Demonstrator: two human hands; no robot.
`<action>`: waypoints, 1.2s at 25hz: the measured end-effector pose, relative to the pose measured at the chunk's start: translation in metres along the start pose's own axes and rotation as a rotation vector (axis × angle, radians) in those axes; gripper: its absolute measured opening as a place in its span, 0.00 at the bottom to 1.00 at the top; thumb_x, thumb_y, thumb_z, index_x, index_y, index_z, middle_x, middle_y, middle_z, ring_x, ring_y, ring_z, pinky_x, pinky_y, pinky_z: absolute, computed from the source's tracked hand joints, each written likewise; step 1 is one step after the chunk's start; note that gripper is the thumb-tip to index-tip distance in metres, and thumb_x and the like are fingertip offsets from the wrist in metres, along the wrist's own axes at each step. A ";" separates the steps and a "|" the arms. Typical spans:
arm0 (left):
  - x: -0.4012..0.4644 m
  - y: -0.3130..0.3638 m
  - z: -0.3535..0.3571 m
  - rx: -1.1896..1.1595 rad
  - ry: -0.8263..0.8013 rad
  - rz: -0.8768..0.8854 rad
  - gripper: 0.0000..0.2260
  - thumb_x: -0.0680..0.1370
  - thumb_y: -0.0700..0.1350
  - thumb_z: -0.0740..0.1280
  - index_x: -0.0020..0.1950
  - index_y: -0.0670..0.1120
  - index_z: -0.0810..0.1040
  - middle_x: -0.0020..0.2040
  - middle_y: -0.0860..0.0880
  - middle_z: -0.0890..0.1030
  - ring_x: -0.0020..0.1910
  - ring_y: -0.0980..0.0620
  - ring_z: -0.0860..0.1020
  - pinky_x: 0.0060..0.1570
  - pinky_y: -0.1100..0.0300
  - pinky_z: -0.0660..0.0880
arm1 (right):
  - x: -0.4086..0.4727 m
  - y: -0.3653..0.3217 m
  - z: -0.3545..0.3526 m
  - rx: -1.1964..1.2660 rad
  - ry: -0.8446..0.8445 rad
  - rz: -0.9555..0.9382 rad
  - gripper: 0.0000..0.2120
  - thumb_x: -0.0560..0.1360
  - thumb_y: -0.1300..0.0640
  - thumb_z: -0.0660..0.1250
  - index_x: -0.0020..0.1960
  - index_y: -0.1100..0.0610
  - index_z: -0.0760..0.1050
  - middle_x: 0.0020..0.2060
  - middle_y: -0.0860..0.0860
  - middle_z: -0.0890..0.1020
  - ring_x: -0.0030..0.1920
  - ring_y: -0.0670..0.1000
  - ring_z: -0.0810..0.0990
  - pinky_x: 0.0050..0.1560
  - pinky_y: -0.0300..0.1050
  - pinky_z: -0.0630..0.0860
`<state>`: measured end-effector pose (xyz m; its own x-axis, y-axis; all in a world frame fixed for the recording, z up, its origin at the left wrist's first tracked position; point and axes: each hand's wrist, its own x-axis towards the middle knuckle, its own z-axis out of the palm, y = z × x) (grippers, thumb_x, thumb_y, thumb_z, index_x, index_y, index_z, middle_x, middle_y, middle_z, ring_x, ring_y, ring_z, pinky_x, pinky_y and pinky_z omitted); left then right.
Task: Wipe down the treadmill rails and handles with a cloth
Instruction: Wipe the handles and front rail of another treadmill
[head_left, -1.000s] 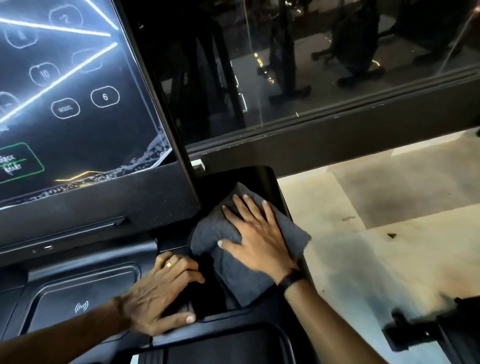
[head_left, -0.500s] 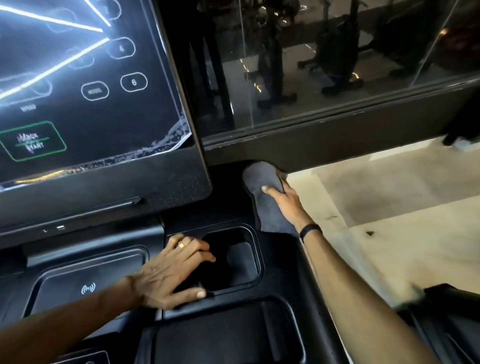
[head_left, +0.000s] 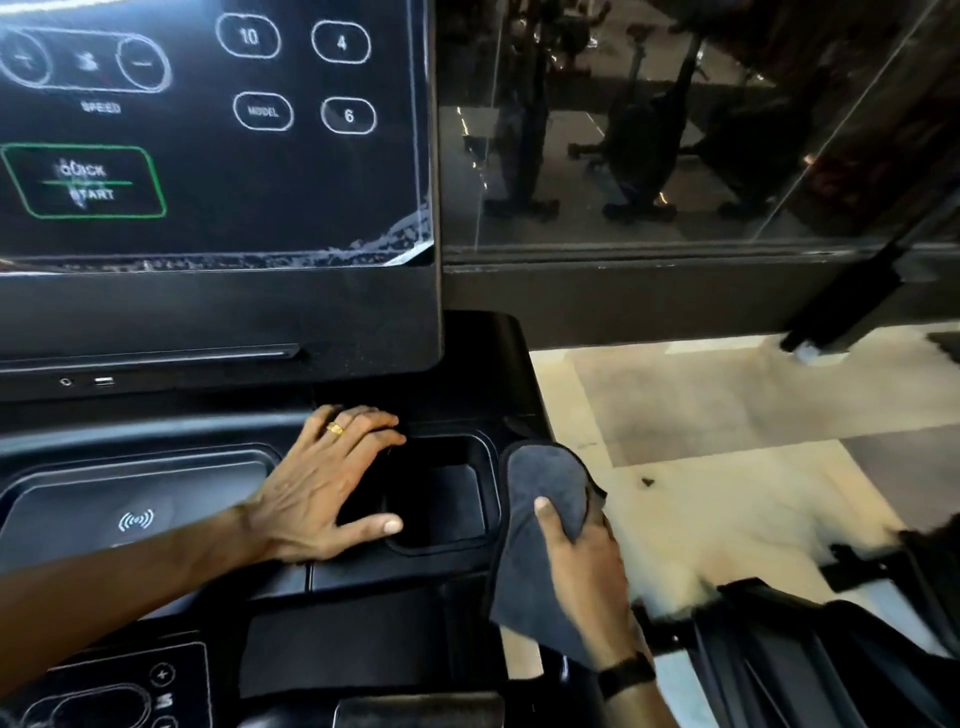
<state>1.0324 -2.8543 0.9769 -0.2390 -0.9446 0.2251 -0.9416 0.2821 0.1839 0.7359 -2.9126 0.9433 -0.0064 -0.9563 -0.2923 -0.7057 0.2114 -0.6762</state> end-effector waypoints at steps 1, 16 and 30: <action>0.001 0.001 -0.001 -0.009 0.018 -0.013 0.35 0.75 0.72 0.54 0.69 0.47 0.71 0.70 0.49 0.71 0.71 0.48 0.67 0.72 0.45 0.55 | 0.014 -0.009 0.001 0.044 -0.011 0.050 0.32 0.77 0.33 0.60 0.73 0.53 0.68 0.66 0.55 0.77 0.64 0.60 0.76 0.61 0.52 0.71; -0.004 -0.007 0.002 -0.226 0.215 -0.184 0.29 0.80 0.66 0.48 0.66 0.47 0.73 0.64 0.51 0.73 0.65 0.53 0.70 0.71 0.48 0.54 | 0.029 0.001 0.008 -0.331 -0.059 -0.665 0.39 0.75 0.25 0.47 0.80 0.44 0.48 0.80 0.46 0.50 0.80 0.49 0.49 0.79 0.53 0.53; -0.001 -0.017 0.008 -0.447 0.527 -0.369 0.20 0.80 0.56 0.54 0.57 0.45 0.78 0.58 0.51 0.78 0.60 0.55 0.73 0.65 0.58 0.55 | -0.074 -0.122 0.123 -0.548 0.039 -0.626 0.40 0.75 0.39 0.49 0.81 0.60 0.52 0.79 0.62 0.56 0.80 0.60 0.53 0.76 0.65 0.57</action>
<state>1.0471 -2.8593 0.9663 0.3207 -0.8177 0.4780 -0.7263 0.1117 0.6783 0.9094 -2.8429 0.9641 0.4842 -0.8730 0.0588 -0.8319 -0.4802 -0.2782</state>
